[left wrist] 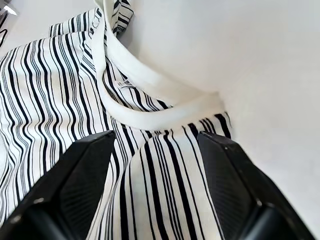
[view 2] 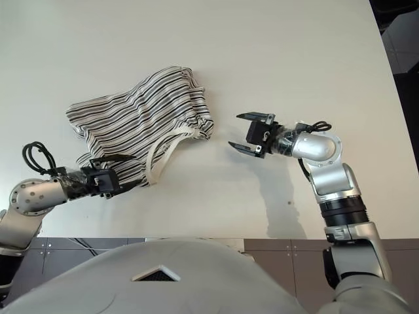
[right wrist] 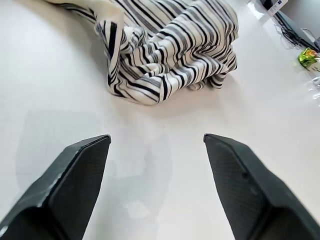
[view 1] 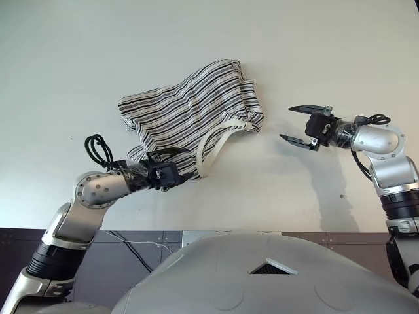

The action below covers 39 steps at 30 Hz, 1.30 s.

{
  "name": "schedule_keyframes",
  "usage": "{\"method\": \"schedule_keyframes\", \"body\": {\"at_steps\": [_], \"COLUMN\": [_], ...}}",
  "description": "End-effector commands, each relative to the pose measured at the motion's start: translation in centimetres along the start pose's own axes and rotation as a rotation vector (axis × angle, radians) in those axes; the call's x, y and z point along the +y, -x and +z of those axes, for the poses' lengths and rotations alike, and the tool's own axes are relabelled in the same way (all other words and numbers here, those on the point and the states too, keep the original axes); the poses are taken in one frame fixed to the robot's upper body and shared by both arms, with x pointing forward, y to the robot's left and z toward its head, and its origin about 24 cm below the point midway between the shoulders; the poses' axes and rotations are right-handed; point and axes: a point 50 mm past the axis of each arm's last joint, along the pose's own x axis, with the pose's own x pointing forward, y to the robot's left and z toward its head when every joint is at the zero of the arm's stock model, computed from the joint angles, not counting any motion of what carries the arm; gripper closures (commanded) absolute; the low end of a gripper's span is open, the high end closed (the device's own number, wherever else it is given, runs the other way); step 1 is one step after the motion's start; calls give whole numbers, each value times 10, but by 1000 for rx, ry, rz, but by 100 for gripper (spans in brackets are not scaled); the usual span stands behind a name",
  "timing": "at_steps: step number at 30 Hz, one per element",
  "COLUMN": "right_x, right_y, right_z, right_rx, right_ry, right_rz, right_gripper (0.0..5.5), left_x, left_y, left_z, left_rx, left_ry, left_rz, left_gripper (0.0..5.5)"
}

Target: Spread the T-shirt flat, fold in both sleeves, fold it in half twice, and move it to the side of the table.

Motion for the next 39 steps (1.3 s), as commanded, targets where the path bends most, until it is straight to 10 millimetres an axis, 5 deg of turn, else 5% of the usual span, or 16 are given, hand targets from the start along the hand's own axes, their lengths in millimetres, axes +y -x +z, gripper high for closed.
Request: {"method": "schedule_keyframes", "body": {"at_steps": [1, 6, 15, 22, 39], "right_x": [2, 5, 8, 14, 7], "right_y": [-6, -6, -14, -14, -22], "right_z": [-10, -14, -3, -4, 4], "right_rx": [50, 44, -6, 1, -27], "right_ry": [116, 150, 144, 131, 180], "right_rz": [25, -11, -39, -56, -48], "right_gripper": [206, 206, 206, 206, 202], "left_x": [-9, -12, -17, -15, -49], "left_y": [12, 30, 13, 15, -4], "left_z": [-5, -3, -34, -30, -64], "left_rx": [79, 132, 295, 235, 284], "left_ry": [-112, -151, -344, -371, -308], "left_rz": [-58, -92, -63, -79, -125], "left_gripper": [247, 247, 247, 247, 536]}}
